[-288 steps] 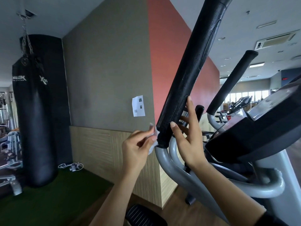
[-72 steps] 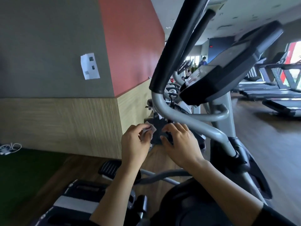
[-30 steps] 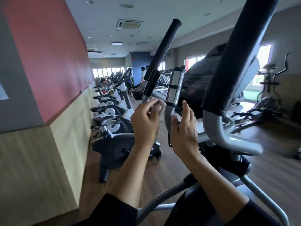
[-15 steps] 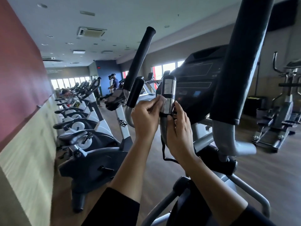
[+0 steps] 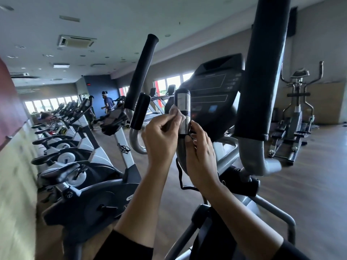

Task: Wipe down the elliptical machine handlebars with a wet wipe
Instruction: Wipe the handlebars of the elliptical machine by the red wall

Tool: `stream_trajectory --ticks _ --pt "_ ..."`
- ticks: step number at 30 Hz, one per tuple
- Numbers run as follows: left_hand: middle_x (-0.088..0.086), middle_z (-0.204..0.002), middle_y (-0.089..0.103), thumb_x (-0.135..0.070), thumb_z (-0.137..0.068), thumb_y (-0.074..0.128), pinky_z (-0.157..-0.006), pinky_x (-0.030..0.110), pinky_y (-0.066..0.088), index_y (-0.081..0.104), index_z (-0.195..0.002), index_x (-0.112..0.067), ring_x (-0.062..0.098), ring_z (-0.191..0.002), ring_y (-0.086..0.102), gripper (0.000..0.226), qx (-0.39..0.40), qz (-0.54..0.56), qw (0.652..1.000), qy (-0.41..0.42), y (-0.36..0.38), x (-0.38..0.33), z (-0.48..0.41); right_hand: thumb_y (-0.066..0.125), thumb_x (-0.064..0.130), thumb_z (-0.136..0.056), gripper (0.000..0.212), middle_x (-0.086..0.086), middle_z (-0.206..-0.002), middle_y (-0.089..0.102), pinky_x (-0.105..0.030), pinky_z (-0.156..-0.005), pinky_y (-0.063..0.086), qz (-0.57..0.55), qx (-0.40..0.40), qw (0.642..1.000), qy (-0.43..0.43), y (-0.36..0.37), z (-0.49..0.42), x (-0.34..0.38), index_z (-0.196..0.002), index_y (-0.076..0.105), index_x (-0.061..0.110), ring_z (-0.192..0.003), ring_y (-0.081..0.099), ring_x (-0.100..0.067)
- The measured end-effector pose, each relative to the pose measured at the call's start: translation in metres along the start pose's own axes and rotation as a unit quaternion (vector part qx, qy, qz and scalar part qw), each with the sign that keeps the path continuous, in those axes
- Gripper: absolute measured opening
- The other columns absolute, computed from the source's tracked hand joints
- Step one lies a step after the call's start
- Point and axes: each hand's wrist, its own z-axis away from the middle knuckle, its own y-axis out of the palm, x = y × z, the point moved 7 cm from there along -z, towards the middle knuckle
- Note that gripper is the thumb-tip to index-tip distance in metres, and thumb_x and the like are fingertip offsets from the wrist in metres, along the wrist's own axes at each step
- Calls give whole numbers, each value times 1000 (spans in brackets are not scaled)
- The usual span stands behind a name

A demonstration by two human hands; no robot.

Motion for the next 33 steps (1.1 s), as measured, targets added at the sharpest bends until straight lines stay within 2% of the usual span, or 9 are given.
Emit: stream_trajectory --ticks 3,6,9,11,15,18,22,27,33 --pt "-4 -94 74 -17 -83 74 -80 9 49 76 -99 -9 -9 -86 65 19 -14 2 1000 5 0 1 1 38 30 -101 43 6 -137 49 -7 -93 26 -5 4 1000 7 1 -5 0 -142 39 20 -123 43 -6" --pt "-15 -82 70 -20 -78 78 -76 7 48 76 -98 -12 -15 -76 63 22 -34 18 999 -24 3 -2 -11 36 35 -98 46 8 -136 49 -15 -96 30 -14 4 1000 8 4 -5 1 -142 39 22 -123 43 -7" --pt "-10 -79 74 -19 -75 80 -84 34 57 76 -99 -18 3 -78 71 24 -33 60 996 -57 11 3 -33 40 30 -100 44 7 -138 49 -17 -98 30 -17 1 1000 5 4 -6 1 -143 38 21 -124 43 -7" --pt "-12 -82 74 -17 -75 80 -87 41 56 75 -100 -20 9 -82 72 25 -24 67 995 -63 18 4 -40 43 25 -101 43 6 -139 48 -17 -101 29 -16 0 1000 3 4 -6 0 -143 37 20 -126 42 -8" --pt "-12 -89 74 -25 -76 80 -90 36 53 74 -103 -21 3 -85 69 28 -14 20 998 -58 15 3 -29 44 25 -100 44 6 -137 49 -17 -100 29 -22 4 1000 3 2 -7 -1 -143 37 20 -124 42 -6" --pt "-20 -73 70 -24 -75 81 -80 31 56 75 -99 -20 2 -74 69 26 2 36 997 -62 16 0 -34 42 33 -97 48 6 -136 50 -20 -100 31 -29 1 1000 -2 2 -7 -1 -143 38 19 -123 43 -8" --pt "-23 -60 66 -24 -72 83 -77 39 58 76 -88 -30 4 -67 68 19 -2 19 999 -44 22 -13 -58 42 36 -97 48 5 -133 52 -21 -97 35 -29 3 1000 -5 2 -7 -1 -142 39 19 -121 46 -8" --pt "-19 -76 65 -26 -68 85 -82 41 56 64 -84 -37 6 -75 66 27 11 -41 999 -17 17 -9 -44 40 42 -94 52 7 -131 53 -15 -95 31 -14 2 1000 -13 2 -8 -1 -141 40 20 -119 46 -7" --pt "-9 -78 65 -26 -66 87 -70 23 52 65 -84 -24 3 -68 58 28 6 -103 994 24 25 -23 -61 42 38 -96 51 1 -131 54 -23 -96 37 -3 7 1000 -24 0 -9 0 -142 40 15 -118 47 -12"
